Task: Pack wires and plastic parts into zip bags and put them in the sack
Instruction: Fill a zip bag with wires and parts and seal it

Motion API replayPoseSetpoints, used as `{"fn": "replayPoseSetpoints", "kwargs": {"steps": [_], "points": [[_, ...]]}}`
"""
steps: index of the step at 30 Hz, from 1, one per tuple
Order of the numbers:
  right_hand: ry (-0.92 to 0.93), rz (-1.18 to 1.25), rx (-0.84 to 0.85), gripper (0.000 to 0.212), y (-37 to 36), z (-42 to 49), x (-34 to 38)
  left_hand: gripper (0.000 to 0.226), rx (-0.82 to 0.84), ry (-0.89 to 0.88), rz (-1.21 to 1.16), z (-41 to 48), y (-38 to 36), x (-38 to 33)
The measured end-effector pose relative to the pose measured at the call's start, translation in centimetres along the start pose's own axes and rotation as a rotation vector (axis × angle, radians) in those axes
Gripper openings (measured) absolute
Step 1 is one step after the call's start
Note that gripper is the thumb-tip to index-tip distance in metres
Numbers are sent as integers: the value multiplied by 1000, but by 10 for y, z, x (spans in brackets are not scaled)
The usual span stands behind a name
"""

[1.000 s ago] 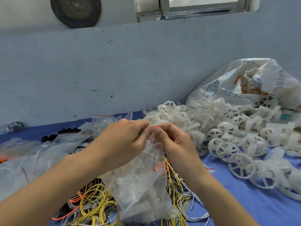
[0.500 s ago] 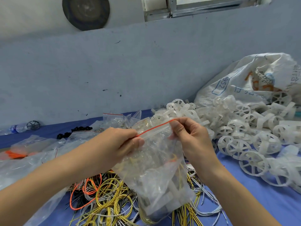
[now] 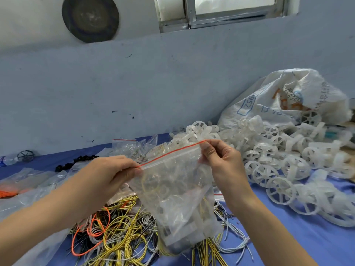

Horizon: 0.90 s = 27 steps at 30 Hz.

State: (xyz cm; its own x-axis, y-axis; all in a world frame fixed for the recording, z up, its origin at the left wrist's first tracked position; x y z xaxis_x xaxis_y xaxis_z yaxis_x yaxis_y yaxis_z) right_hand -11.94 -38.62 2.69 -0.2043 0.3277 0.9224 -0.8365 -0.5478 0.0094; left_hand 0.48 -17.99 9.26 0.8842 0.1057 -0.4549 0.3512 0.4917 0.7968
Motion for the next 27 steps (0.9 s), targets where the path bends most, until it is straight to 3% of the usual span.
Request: {"fn": "replayPoseSetpoints", "kwargs": {"steps": [5, 9, 13, 18, 22, 27], "points": [[30, -2, -136, 12, 48, 7, 19, 9, 31, -9, 35, 46, -6, -33], [114, -29, -314, 14, 117, 37, 49, 18, 74, -54, -6, 109, -30, -83], [209, -277, -482, 27, 210, 89, 95, 32, 133, -75, -293, 186, -81, -144], [222, -824, -497, 18, 303, 181, 132, 26, 177, -11, -685, 269, -178, -216], [80, -1224, -443, 18, 331, 247, 76, 22, 235, 208, -961, 324, -285, -224], [-118, -1480, -251, 23, 325, 269, -75, 24, 324, 472, -884, 343, -403, -169]]}}
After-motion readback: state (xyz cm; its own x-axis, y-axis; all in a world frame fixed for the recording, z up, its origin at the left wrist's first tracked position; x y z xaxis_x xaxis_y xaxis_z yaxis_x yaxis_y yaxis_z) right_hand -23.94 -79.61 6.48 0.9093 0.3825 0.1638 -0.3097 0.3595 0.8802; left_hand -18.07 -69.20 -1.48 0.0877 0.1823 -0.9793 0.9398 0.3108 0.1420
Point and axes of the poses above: each hand's wrist, its own z-axis towards the middle knuckle, its own y-axis out of the back of the hand, x = y × z, the point moved 4 cm from there along z, towards the middle knuckle, and after that the axes turned 15 degrees about -z, right-handed, at the moved point
